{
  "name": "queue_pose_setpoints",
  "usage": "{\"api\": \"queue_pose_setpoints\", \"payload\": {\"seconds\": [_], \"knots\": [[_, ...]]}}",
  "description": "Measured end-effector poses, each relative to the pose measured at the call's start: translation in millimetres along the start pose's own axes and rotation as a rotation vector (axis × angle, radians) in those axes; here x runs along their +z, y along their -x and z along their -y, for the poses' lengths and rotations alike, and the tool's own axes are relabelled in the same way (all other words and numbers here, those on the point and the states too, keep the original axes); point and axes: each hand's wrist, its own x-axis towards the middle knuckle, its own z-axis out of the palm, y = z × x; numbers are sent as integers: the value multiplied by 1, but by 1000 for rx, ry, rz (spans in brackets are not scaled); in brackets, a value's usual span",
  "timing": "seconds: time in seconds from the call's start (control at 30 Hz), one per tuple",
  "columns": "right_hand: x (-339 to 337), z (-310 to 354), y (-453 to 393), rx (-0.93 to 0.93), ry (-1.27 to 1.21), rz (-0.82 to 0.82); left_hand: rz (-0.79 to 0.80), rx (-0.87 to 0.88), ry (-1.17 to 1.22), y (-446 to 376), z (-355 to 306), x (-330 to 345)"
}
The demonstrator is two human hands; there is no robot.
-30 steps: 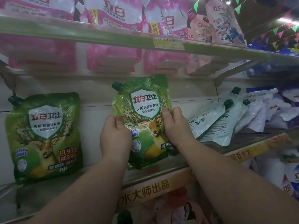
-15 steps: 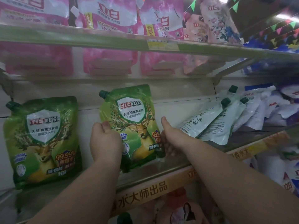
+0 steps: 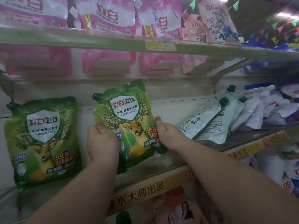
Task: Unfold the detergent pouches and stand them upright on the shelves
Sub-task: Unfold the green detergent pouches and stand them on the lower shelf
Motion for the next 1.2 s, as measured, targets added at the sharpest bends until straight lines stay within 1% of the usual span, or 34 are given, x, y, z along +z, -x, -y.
{"api": "queue_pose_setpoints", "payload": {"seconds": [0.2, 0.4, 0.57, 0.73, 0.87, 1.03, 1.2], "knots": [[-3, -3, -4, -105, 63, -67, -14, -33, 24, -3, -2, 0], [-8, -3, -3, -143, 100, -119, -34, -25, 46, -5, -3, -3], [-8, -3, -6, -145, 100, -110, -47, -20, 58, -8, -4, -3], [-9, -8, -10, -137, 142, -53, -34, 90, -10, -11, -2, -3], [-6, -9, -11, -123, 56, 4, 5, 162, -71, -10, 0, -3], [-4, -1, -7, -94, -104, 11, 1, 129, -49, -14, 3, -1], [-8, 3, -5, -182, -259, 6, -4, 107, -15, -13, 1, -1]]}}
